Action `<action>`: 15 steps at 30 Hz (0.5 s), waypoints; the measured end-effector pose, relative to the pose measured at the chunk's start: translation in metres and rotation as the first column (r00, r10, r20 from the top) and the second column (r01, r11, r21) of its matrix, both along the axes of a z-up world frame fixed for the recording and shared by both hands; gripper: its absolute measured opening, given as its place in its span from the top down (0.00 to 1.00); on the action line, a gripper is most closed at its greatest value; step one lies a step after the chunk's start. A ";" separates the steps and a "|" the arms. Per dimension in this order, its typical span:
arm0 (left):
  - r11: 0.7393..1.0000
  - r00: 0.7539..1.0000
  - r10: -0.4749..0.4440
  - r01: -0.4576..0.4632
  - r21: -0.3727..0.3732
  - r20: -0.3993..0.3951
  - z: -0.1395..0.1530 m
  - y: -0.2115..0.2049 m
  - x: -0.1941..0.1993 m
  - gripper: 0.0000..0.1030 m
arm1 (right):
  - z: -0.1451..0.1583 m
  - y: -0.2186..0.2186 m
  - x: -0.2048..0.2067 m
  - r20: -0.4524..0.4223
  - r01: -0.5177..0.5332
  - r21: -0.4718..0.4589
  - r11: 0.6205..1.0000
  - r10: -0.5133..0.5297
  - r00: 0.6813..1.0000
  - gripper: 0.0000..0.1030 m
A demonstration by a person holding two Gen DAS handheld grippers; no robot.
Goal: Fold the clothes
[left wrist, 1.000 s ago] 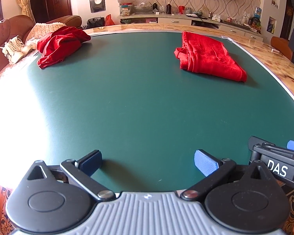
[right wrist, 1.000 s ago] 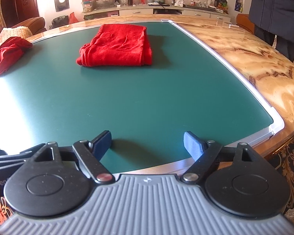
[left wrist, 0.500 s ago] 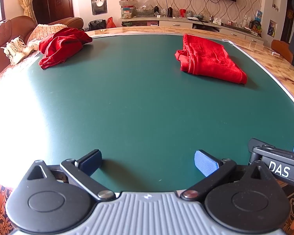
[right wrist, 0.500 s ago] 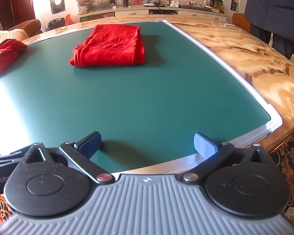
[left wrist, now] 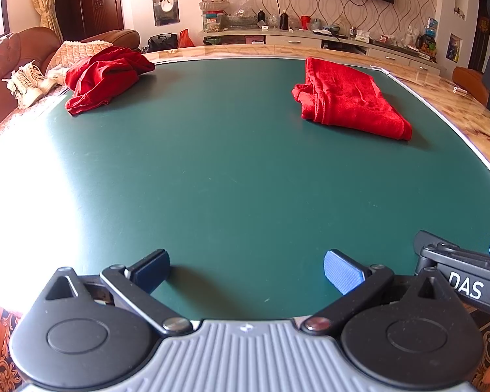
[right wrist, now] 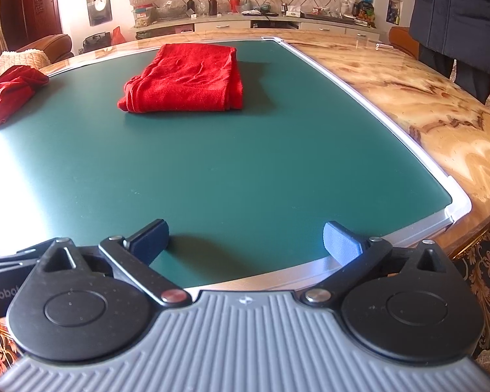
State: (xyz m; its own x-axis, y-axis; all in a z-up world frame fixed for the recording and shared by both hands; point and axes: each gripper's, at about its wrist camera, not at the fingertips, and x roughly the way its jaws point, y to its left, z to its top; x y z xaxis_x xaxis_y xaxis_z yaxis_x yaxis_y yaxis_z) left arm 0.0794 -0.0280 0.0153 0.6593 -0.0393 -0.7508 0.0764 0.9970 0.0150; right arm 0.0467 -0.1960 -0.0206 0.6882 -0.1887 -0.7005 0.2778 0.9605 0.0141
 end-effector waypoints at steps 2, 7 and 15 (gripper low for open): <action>1.000 1.000 0.001 -0.001 0.000 0.001 0.000 0.000 0.000 0.00 | 0.000 0.000 0.000 0.001 0.000 0.000 1.000 0.000 1.000 0.00; 1.000 1.000 0.000 0.000 0.001 0.003 0.000 0.000 -0.001 0.00 | 0.000 0.001 0.000 0.002 0.002 0.000 1.000 -0.002 1.000 0.00; 1.000 1.000 -0.002 0.002 0.002 0.010 -0.001 0.000 -0.003 0.00 | 0.000 0.001 0.000 0.003 0.002 -0.001 1.000 -0.002 1.000 0.00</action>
